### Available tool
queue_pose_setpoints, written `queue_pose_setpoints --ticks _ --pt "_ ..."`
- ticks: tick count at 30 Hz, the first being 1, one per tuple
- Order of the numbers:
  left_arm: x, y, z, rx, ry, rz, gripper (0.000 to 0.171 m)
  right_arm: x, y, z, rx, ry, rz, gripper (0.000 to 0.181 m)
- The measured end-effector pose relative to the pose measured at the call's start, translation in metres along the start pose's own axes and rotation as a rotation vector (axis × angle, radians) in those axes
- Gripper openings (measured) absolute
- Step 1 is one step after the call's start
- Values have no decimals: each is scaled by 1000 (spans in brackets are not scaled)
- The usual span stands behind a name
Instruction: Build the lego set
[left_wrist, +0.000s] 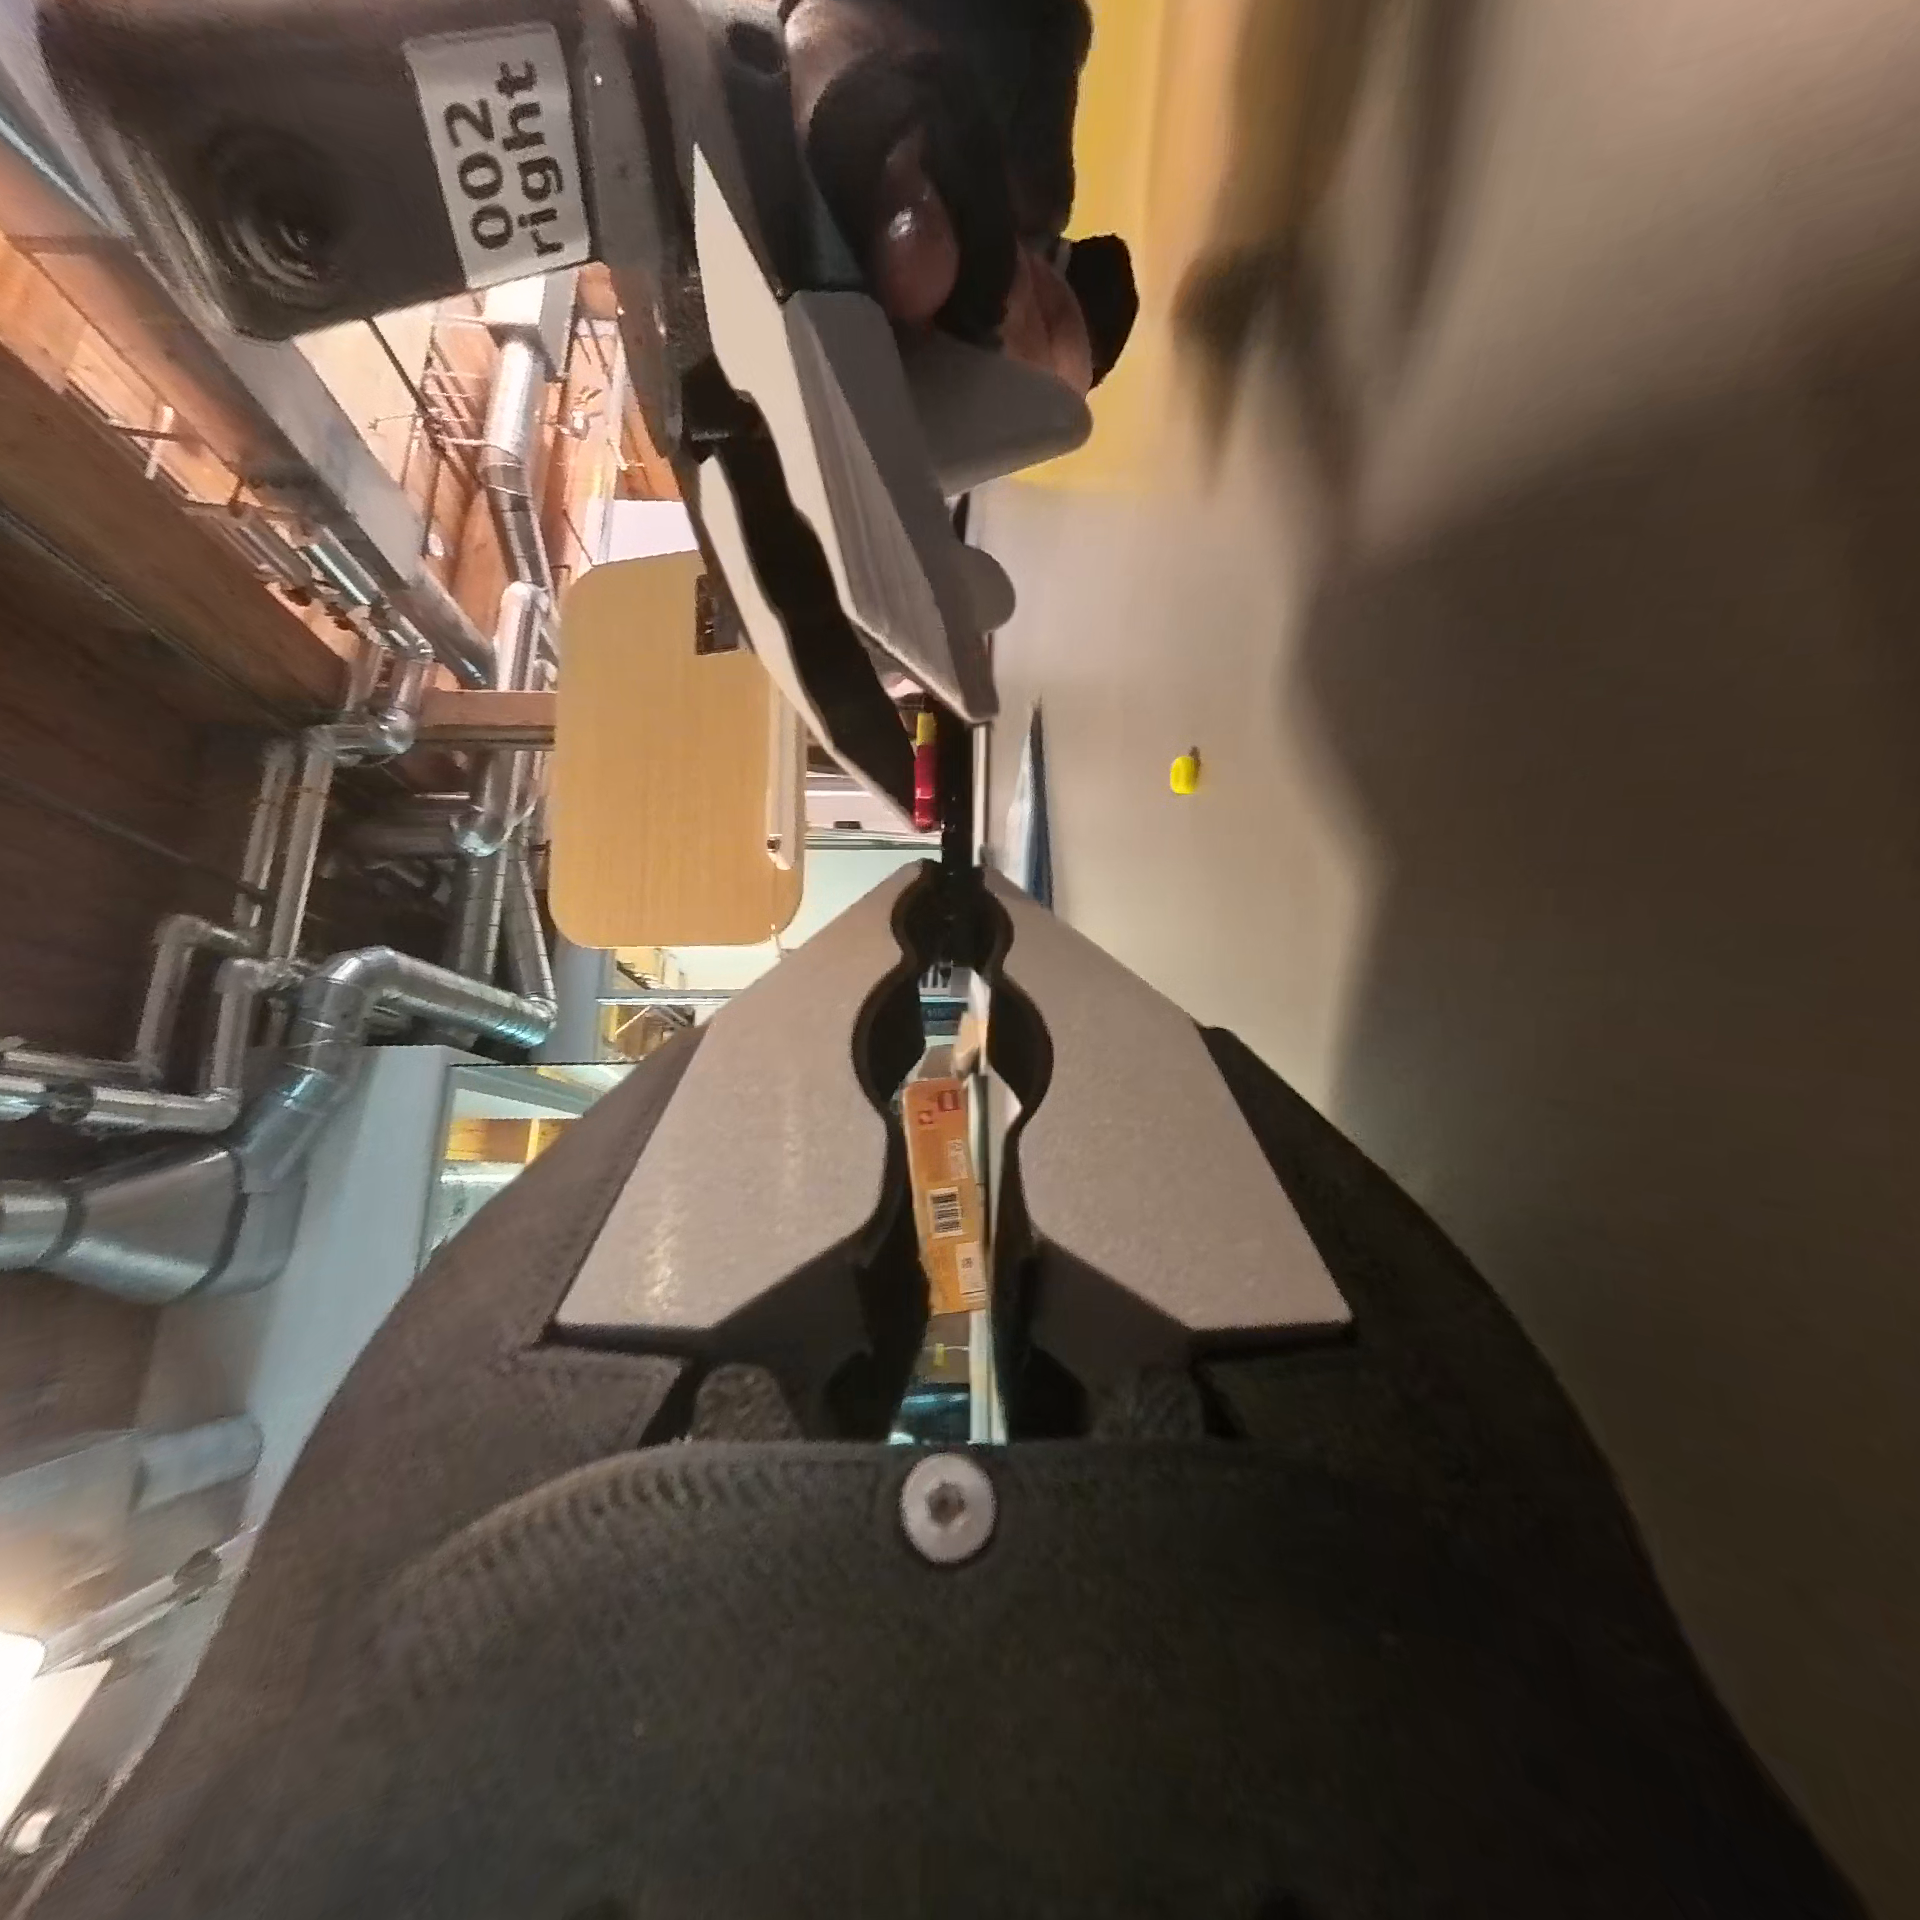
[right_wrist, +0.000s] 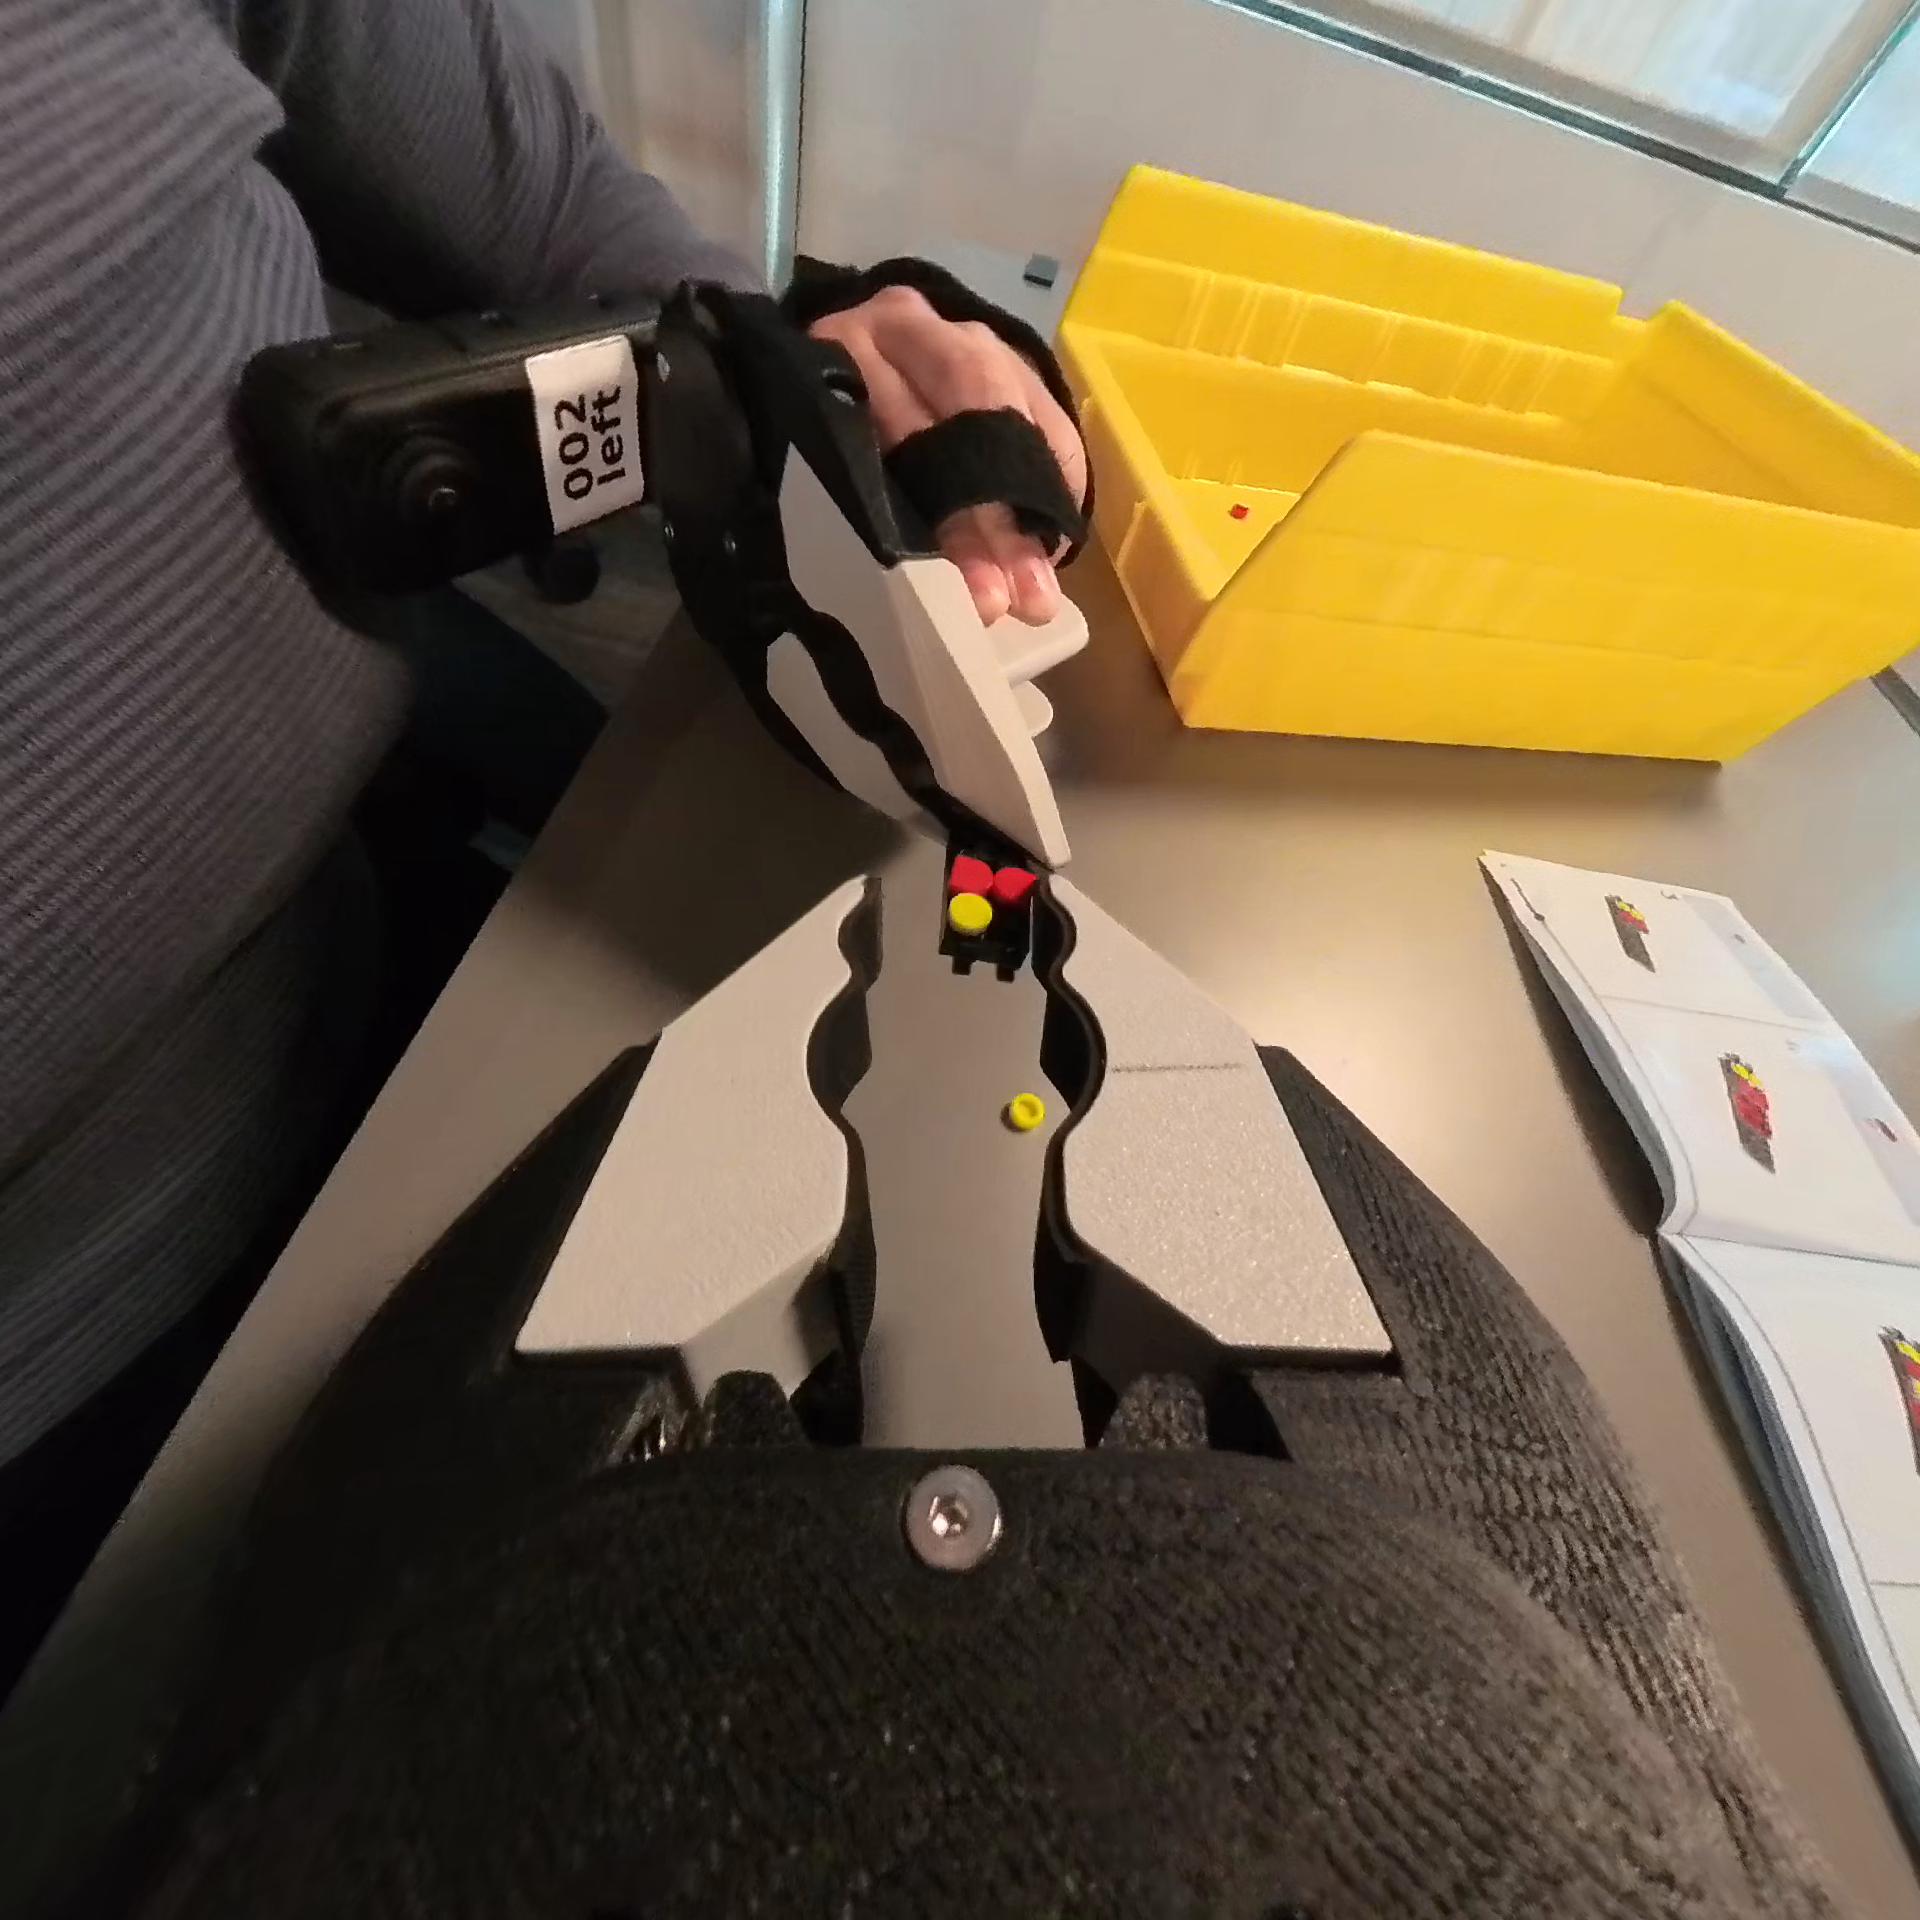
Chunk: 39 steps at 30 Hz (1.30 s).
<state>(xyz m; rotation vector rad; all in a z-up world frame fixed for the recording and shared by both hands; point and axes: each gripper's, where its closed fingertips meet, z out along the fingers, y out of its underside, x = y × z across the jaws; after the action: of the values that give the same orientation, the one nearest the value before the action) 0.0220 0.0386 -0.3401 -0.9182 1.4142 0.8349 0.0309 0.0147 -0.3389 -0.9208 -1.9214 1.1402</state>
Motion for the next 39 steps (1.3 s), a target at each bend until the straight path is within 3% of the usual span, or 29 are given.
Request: queue_pose_setpoints --ticks 10,19,22,39 --pt "15 5 9 20 60 -18 4 -3 12 5 -52 0 -17 28" --pt "21 16 15 0 68 -42 4 6 4 -1 4 72 95 10" --pt "21 16 16 -2 66 -42 4 12 5 -1 -3 111 108 23" --pt "23 15 19 7 75 -46 4 6 10 0 -34 39 197 24"
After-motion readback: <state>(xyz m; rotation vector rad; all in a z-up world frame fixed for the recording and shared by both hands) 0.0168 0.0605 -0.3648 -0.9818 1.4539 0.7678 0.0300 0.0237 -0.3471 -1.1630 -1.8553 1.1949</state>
